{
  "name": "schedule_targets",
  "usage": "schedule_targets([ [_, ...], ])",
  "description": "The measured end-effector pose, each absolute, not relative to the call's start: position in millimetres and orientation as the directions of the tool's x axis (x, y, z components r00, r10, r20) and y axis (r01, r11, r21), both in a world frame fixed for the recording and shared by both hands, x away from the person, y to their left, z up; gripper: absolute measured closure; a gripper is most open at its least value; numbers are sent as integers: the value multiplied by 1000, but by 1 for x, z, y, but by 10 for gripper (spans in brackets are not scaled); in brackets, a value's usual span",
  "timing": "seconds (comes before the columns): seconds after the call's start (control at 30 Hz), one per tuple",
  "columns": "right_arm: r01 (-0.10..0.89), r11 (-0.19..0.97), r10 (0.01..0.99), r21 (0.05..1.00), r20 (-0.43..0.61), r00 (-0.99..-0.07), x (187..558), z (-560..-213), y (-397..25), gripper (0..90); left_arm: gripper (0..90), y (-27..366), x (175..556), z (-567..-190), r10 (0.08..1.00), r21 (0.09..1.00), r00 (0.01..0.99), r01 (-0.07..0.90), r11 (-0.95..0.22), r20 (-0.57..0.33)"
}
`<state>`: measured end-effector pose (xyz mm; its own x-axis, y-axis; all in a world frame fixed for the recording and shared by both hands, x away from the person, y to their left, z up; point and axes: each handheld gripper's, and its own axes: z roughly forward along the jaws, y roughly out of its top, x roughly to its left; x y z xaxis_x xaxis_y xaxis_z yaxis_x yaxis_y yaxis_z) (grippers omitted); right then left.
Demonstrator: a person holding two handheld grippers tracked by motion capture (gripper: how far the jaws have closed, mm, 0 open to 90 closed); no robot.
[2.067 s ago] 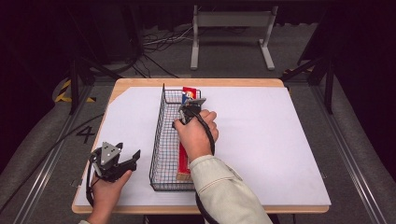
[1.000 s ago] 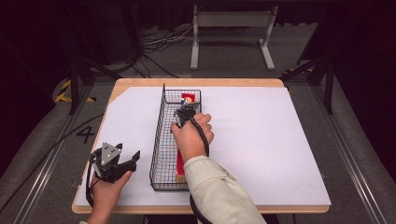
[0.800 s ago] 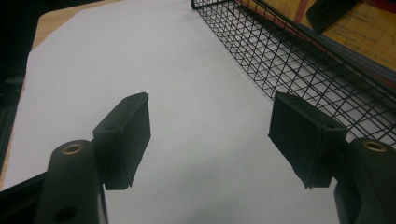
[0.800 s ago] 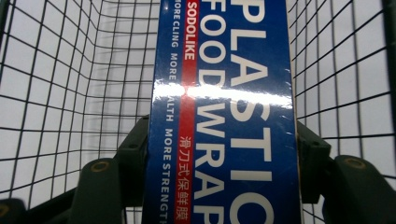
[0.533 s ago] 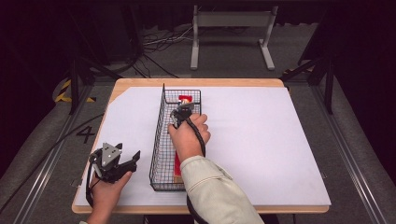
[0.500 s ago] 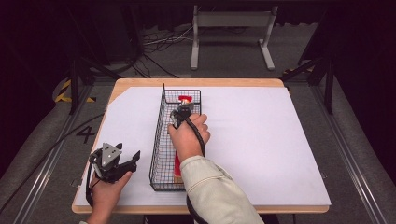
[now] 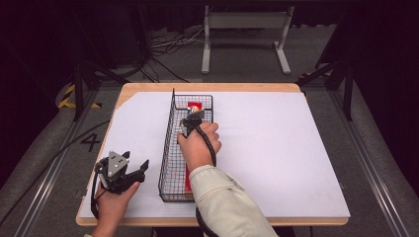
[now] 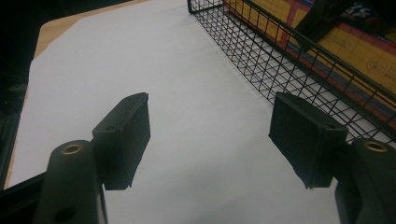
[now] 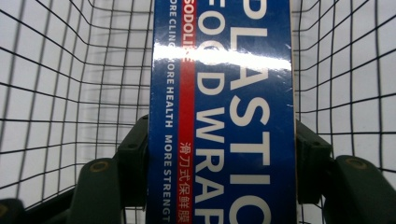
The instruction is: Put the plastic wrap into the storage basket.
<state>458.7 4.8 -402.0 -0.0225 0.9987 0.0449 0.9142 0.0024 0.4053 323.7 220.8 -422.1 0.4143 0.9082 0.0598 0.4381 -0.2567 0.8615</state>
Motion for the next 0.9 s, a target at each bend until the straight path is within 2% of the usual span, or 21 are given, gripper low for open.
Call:
schedule_targets([
  [0.27,914,10,999,405,44,-31,458,-401,5,371,294,222,324,-423,909,862,412,438,-254,59],
  [0.37,915,20,997,403,57,-47,457,-400,8,286,291,222,324,-423,909,865,413,435,-250,55],
  [0.43,916,13,997,402,63,-42,456,-397,9,286,290,221,324,-422,909,863,413,439,-249,52],
  [0.57,900,30,997,435,46,-56,455,-389,7,248,289,219,327,-423,906,864,421,439,-248,46],
  [0.9,848,37,988,529,111,-112,451,-364,-17,216,289,222,326,-423,910,863,412,444,-240,42],
])
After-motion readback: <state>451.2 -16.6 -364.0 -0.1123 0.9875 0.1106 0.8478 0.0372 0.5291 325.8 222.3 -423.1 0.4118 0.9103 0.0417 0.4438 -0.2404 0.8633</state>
